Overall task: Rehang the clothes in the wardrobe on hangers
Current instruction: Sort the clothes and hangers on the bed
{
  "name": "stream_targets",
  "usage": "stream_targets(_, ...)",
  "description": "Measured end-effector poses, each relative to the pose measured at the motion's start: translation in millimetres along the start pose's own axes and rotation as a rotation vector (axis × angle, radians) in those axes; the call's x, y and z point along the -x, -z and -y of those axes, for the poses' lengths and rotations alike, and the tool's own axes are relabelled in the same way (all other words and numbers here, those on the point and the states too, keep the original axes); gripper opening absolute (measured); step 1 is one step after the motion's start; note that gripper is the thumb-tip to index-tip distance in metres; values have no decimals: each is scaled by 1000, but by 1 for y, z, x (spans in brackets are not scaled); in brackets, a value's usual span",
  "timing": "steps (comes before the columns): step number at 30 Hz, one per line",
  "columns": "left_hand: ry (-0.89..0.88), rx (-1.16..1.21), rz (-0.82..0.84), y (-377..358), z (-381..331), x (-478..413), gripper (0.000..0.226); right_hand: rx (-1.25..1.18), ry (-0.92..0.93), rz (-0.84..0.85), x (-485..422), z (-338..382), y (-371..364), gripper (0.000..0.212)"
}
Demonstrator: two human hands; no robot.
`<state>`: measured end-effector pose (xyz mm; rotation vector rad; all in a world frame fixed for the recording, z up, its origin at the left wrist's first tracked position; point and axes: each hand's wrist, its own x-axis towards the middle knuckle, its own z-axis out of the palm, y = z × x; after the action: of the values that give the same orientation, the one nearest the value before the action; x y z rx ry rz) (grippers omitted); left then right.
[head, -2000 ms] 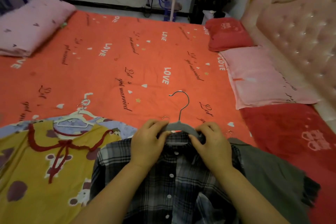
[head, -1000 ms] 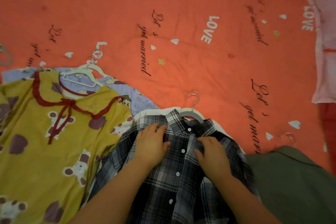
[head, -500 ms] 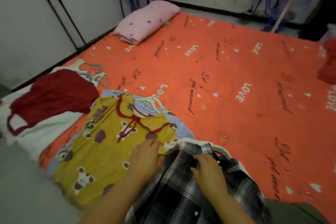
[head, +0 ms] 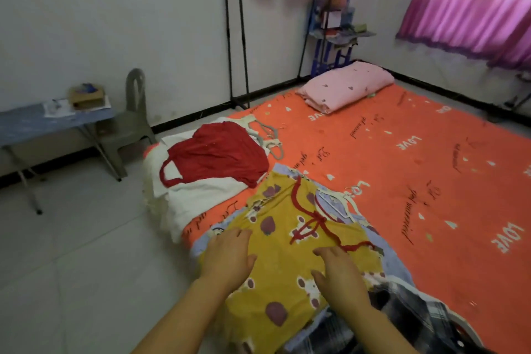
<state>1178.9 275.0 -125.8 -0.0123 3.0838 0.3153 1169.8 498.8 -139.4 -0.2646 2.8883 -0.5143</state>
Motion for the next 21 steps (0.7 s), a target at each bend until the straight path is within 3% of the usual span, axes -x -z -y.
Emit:
stream_targets(10, 170, 69, -56, 46, 210, -4, 37, 60, 92, -31, -77, 182, -49, 44)
stream_targets(21, 135, 88, -115, 59, 304, -101, 39, 63, 102, 13, -196, 263, -70, 44)
